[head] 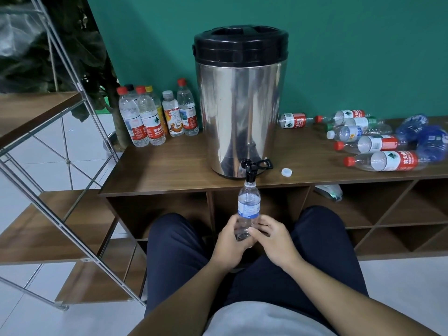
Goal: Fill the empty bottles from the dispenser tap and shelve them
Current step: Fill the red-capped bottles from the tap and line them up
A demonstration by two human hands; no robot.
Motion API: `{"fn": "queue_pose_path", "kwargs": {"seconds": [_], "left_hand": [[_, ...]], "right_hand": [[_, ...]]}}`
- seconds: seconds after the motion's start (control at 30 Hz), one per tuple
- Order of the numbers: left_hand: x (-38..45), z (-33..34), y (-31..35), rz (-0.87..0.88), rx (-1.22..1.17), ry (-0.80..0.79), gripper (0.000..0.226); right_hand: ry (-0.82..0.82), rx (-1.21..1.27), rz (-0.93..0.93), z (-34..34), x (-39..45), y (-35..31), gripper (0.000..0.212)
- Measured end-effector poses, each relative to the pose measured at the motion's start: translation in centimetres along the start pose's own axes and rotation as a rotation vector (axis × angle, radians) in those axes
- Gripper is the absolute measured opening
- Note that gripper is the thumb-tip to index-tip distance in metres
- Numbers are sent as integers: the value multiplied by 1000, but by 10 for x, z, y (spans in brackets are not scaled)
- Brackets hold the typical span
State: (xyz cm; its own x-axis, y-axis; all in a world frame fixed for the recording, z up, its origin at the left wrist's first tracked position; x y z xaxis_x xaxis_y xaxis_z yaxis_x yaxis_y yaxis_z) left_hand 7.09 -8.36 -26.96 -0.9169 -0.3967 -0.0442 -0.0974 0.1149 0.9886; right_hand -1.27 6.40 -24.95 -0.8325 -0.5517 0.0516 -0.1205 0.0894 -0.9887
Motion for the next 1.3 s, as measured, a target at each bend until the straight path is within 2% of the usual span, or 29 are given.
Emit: {"fn": "queue_pose_path", "kwargs": {"seconds": [0.2,1.3], "left_hand": [[0,-2,2,-6,9,-13,63],[-4,-1,5,-15,-8,-13,60]], "right_hand": [[-81,-19,9,0,2,7,47],[-35,-43,12,1,4,14,40]]}}
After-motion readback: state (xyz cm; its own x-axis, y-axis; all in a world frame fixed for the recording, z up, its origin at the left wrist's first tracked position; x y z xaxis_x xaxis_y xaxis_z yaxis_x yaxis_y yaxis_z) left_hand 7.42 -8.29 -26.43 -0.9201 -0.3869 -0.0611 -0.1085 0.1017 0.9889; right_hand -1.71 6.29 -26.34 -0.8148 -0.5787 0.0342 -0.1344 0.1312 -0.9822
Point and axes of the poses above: each hand's wrist, its own x-axis towards the middle knuckle, its own z-axis out of the palm, y = z × x, the point moved 1 cm from there along x, towards the middle knuckle, and after that the axes turned 2 degrees about -z, right-handed, at the moved point
